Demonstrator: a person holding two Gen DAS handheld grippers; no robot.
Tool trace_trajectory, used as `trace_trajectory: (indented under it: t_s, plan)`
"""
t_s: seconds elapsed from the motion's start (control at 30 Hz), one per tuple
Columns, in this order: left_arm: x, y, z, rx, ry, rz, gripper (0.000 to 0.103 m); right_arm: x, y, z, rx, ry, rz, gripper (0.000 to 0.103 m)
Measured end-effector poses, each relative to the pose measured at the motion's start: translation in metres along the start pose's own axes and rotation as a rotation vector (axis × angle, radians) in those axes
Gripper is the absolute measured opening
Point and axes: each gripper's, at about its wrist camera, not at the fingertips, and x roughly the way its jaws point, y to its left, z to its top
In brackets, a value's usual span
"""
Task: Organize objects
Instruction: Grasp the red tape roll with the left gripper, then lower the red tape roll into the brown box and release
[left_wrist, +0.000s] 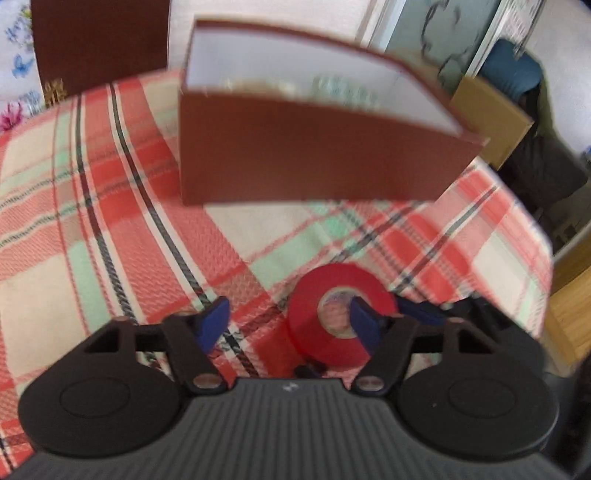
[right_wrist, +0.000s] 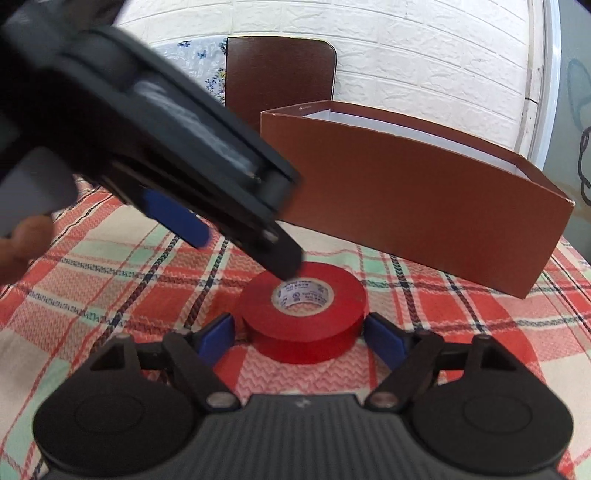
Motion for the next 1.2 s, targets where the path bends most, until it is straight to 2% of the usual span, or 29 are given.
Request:
trace_trajectory:
  t_s: [0.03,0.1,0.13,0.17,0.2,0.27,0.33,0.43,0.57,0.63,0.77,0.83,0.9,0.93,1.03,1.2]
  plan:
    - [0.006,0.001,-0.001,-0.013,0.016,0.002,0.063,0.001,0.000,0.000,0.001,-0.001,0.002,0.081]
    - [0.006,-0.004,-0.004,0.016,-0.006,0.022,0.060,0.003,-0.002,0.000,0.010,0.005,0.015,0.080]
    - [0.006,-0.007,-0.005,0.033,-0.011,0.025,0.053,0.002,-0.004,0.000,0.017,0.005,0.020,0.080]
    - [0.006,-0.008,-0.006,0.042,-0.012,0.014,0.038,0.003,-0.005,0.000,0.020,0.006,0.024,0.080]
    - [0.005,-0.008,-0.006,0.039,-0.009,-0.009,0.032,0.003,-0.006,0.000,0.020,0.004,0.025,0.078]
    - [0.000,-0.010,-0.001,0.032,-0.012,-0.012,0.030,0.002,-0.005,0.001,0.016,-0.007,0.024,0.075]
    - [-0.013,-0.015,0.005,0.046,-0.043,-0.022,0.030,-0.006,-0.001,-0.001,0.001,-0.043,-0.002,0.075]
    - [-0.037,-0.027,0.024,0.083,-0.130,-0.038,0.030,-0.025,-0.004,0.005,0.009,-0.148,-0.033,0.075]
    - [-0.053,-0.041,0.064,0.120,-0.234,-0.047,0.030,-0.036,-0.020,0.034,0.010,-0.275,-0.090,0.075]
    - [-0.050,-0.046,0.085,0.131,-0.258,-0.039,0.030,-0.033,-0.032,0.051,0.010,-0.312,-0.120,0.075]
    - [-0.028,-0.043,0.123,0.090,-0.289,0.030,0.036,-0.001,-0.056,0.089,0.036,-0.309,-0.150,0.075]
    - [-0.013,-0.036,0.134,0.057,-0.285,0.125,0.042,0.026,-0.063,0.106,0.052,-0.289,-0.163,0.077]
    - [-0.004,-0.026,0.135,0.005,-0.250,0.175,0.042,0.058,-0.065,0.116,0.024,-0.253,-0.189,0.084]
    - [-0.005,-0.021,0.132,-0.011,-0.241,0.165,0.044,0.063,-0.068,0.117,0.036,-0.279,-0.185,0.097]
    - [-0.009,-0.017,0.120,0.008,-0.266,0.193,0.060,0.062,-0.066,0.117,0.033,-0.286,-0.189,0.094]
    - [-0.026,-0.025,0.104,0.038,-0.301,0.201,0.060,0.040,-0.056,0.099,0.055,-0.321,-0.205,0.093]
